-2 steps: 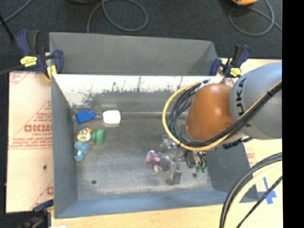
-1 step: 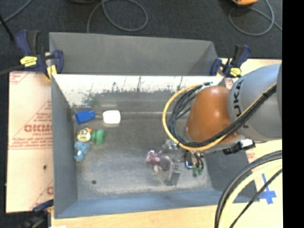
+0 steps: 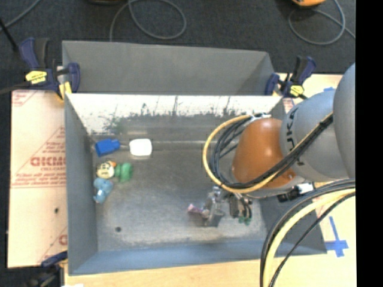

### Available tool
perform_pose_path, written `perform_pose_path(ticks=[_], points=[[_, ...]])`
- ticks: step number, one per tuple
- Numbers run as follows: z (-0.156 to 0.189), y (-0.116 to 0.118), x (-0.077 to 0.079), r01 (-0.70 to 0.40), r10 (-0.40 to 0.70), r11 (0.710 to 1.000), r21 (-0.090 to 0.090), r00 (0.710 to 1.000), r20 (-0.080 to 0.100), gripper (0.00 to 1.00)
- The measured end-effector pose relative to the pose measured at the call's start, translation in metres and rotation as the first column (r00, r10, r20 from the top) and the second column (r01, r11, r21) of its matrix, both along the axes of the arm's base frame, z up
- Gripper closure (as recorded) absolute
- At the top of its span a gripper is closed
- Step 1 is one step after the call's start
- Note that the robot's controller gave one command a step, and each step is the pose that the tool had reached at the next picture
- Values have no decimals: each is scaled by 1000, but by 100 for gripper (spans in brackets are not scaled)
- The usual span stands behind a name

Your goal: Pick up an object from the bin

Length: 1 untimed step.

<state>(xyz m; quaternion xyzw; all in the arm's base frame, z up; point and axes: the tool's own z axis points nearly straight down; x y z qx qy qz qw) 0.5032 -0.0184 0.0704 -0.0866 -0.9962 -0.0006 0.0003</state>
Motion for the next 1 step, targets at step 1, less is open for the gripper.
perform_pose_path(ticks=[1], points=[[0,0,0,1,-1,1000,0,1000,0,100]])
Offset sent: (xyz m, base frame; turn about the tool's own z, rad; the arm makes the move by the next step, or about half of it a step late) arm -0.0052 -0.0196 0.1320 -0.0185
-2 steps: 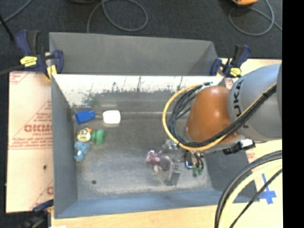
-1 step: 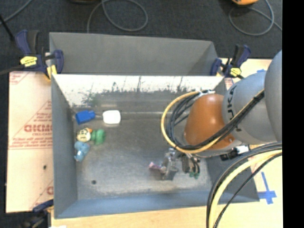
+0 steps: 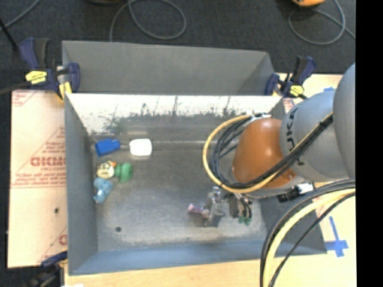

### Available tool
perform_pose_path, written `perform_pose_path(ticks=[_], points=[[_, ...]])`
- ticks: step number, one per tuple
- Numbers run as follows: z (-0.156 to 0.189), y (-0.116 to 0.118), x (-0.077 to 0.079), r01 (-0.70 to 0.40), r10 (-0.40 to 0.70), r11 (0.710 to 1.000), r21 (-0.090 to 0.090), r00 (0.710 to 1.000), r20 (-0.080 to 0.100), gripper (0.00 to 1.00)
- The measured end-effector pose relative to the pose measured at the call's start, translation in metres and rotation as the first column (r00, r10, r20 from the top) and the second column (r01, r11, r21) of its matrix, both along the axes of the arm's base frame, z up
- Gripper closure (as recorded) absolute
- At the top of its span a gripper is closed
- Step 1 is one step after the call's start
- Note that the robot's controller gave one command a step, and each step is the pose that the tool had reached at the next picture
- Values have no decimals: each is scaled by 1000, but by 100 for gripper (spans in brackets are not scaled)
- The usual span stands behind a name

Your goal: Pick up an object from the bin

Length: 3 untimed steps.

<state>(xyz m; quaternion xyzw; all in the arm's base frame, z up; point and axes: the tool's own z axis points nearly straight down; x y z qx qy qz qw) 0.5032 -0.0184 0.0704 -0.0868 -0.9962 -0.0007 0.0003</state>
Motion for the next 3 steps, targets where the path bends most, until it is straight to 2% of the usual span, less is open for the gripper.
perform_pose_path(ticks=[1,2,3], points=[[44,-7,-4,-8,8,1000,1,1000,-6,100],[87,-25,-3,-51,51,999,-1,999,2,100],[170,7,4,-42,42,999,1,999,-3,100]])
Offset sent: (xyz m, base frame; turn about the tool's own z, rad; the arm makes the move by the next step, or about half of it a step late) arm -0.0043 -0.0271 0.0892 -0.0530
